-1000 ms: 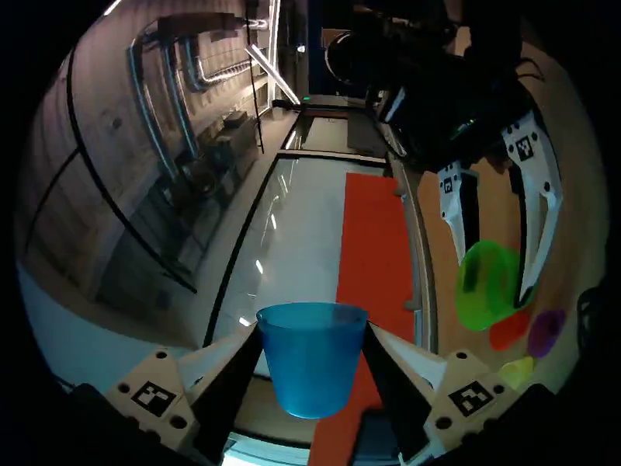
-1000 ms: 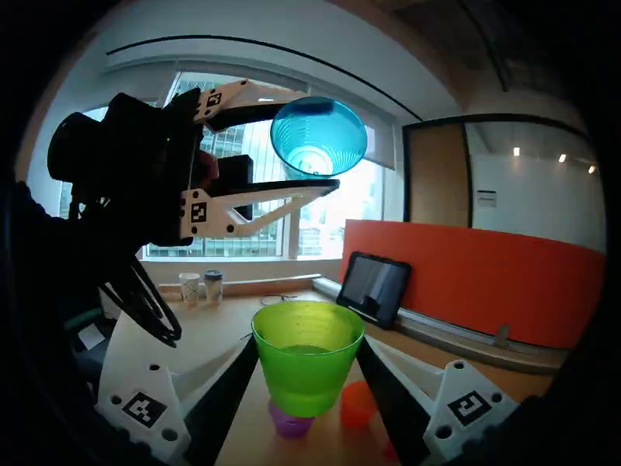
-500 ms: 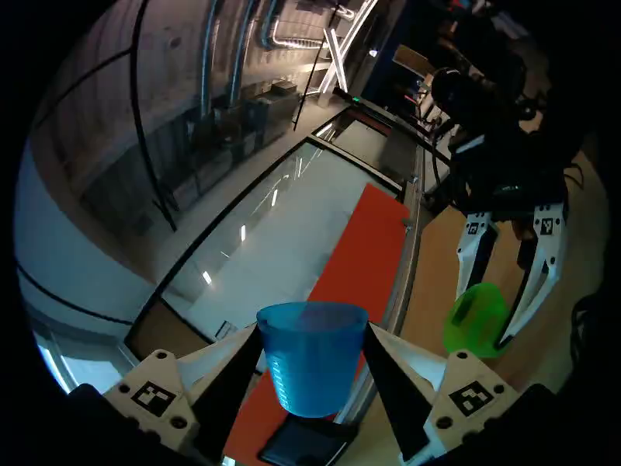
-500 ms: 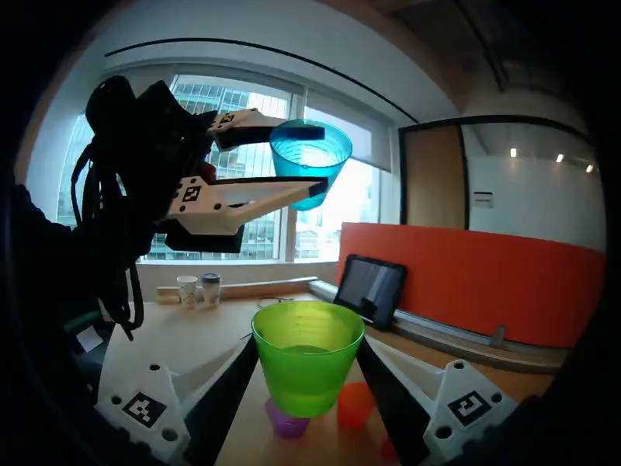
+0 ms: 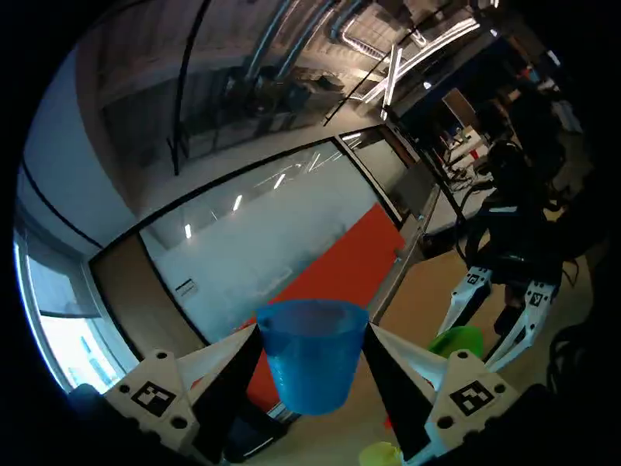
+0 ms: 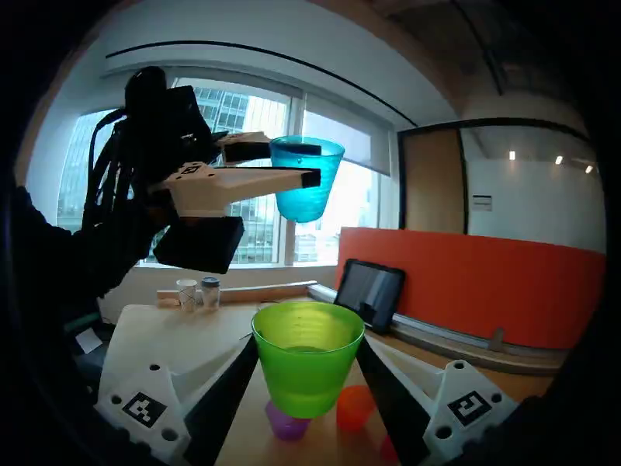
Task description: Pour water
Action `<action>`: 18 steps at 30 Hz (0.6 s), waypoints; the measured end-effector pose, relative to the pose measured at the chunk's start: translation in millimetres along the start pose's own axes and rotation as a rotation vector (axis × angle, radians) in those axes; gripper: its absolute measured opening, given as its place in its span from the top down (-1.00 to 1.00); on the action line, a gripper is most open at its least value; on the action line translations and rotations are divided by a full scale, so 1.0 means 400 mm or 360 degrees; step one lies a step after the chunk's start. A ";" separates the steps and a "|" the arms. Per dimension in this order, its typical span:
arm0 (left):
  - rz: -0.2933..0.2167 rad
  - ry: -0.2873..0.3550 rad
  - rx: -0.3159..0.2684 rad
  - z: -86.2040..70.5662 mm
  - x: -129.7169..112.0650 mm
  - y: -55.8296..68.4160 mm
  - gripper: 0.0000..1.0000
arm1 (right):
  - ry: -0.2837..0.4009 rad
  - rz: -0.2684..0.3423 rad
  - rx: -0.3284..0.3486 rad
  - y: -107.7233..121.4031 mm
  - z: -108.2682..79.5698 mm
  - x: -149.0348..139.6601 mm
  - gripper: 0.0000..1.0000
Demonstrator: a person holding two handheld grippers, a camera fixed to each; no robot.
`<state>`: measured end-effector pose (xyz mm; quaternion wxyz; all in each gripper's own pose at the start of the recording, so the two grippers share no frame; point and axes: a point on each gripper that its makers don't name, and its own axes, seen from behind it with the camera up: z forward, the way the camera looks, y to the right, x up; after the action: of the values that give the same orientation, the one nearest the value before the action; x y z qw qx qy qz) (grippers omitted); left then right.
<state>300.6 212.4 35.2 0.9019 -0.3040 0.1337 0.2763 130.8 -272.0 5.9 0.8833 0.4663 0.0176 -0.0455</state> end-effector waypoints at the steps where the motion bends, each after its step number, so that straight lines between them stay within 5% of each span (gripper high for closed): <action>1: -0.0033 0.0003 -0.0002 -0.001 0.001 -0.004 -0.73 | 0.0001 -0.0001 -0.0001 0.000 0.000 0.001 -0.79; 18: -0.0569 0.0004 -0.0046 -0.013 -0.020 -0.048 -0.73 | 0.0012 -0.0013 -0.0011 0.002 -0.002 0.018 -0.79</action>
<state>304.9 193.0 43.4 0.9321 -0.3360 0.0745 0.1130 137.9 -271.6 5.5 0.8847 0.4632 0.0229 -0.0474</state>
